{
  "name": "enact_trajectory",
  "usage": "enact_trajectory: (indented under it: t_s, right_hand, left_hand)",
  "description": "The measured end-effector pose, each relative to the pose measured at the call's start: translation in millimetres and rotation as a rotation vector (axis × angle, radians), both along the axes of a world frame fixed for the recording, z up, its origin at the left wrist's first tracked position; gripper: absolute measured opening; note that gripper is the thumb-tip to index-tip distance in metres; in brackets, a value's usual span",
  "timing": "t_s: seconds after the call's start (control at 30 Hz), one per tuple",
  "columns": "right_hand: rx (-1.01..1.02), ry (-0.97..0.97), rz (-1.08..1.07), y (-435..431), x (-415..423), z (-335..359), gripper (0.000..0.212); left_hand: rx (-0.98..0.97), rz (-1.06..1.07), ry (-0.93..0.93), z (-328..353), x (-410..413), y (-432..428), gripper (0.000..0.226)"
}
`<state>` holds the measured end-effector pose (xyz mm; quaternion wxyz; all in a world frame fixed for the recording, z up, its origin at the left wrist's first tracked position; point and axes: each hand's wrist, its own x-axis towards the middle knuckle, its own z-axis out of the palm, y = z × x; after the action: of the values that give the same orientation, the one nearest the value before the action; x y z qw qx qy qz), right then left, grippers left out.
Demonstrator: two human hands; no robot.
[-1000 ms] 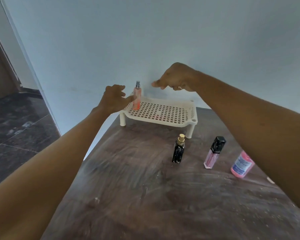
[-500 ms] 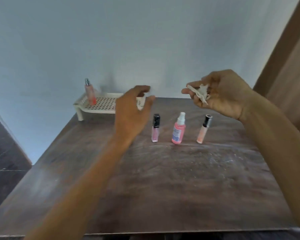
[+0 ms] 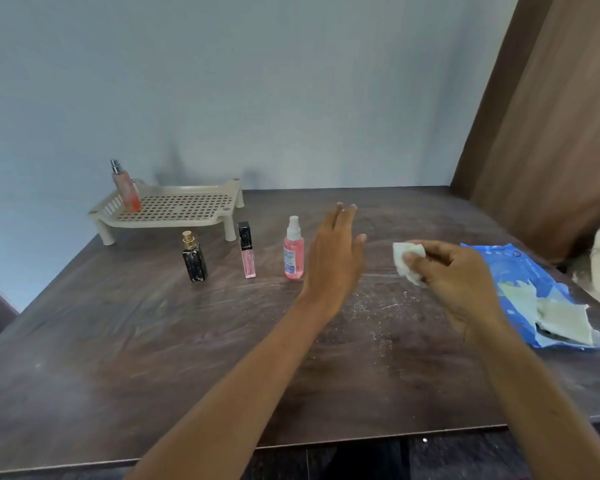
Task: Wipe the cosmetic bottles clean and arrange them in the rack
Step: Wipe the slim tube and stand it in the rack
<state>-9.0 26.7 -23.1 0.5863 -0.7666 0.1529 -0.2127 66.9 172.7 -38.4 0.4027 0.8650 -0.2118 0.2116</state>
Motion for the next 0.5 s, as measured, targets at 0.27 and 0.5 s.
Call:
enact_trajectory:
  t_s: [0.27,0.5]
  right_hand:
    - [-0.083,0.075,-0.175,-2,56,-29,0.012]
    - [-0.022,0.119,-0.155,-16,69,-47,0.013]
  left_hand:
    - [0.382,0.118,0.136,-14,53,-34,0.066]
    - [0.49,0.196,0.119,-42,92,-46,0.02]
